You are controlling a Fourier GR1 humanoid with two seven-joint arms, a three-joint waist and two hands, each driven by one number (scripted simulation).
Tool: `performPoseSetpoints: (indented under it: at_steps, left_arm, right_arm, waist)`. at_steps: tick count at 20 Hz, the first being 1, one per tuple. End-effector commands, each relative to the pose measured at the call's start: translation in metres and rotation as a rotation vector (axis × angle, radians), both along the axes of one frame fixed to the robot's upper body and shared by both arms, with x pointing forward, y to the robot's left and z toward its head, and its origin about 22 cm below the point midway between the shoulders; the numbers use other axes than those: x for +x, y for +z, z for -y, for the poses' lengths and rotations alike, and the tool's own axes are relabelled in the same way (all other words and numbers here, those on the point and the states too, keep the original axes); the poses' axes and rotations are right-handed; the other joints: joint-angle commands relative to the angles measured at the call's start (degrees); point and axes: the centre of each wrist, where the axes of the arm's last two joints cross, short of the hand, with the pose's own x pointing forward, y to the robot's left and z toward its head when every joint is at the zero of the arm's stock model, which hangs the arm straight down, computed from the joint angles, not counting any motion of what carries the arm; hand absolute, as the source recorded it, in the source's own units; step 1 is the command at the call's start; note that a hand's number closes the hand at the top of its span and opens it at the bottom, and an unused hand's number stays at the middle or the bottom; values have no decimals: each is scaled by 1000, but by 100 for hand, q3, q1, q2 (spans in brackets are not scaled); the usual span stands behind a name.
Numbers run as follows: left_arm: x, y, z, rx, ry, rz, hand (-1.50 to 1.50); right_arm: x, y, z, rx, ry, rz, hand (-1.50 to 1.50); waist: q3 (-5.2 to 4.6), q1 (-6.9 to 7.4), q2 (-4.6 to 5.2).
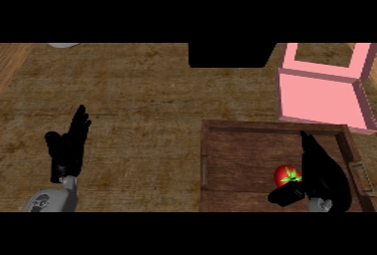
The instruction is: Pick the tomato from the tray and place it in the cardboard box
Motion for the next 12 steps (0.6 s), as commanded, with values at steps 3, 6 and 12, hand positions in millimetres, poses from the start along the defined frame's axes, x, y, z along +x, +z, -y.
performPoseSetpoints:
  at_steps: [3,6,12]
  left_arm:
    - [-6,4,15,-22,-4,-12,0]
    - [-3,15,3,-3,14,5,0]
    - [6,12,6,-11,-6,20,0]
  right_arm:
    - [3,-7,-2,-27,-102,-78,-150]
    - [6,-10,3,-27,-77,-103,-150]
    - [16,-30,6,-63,27,3,150]
  waist:
    - [2,4,-7]
    - [3,10,-6]
    - [2,-1,0]
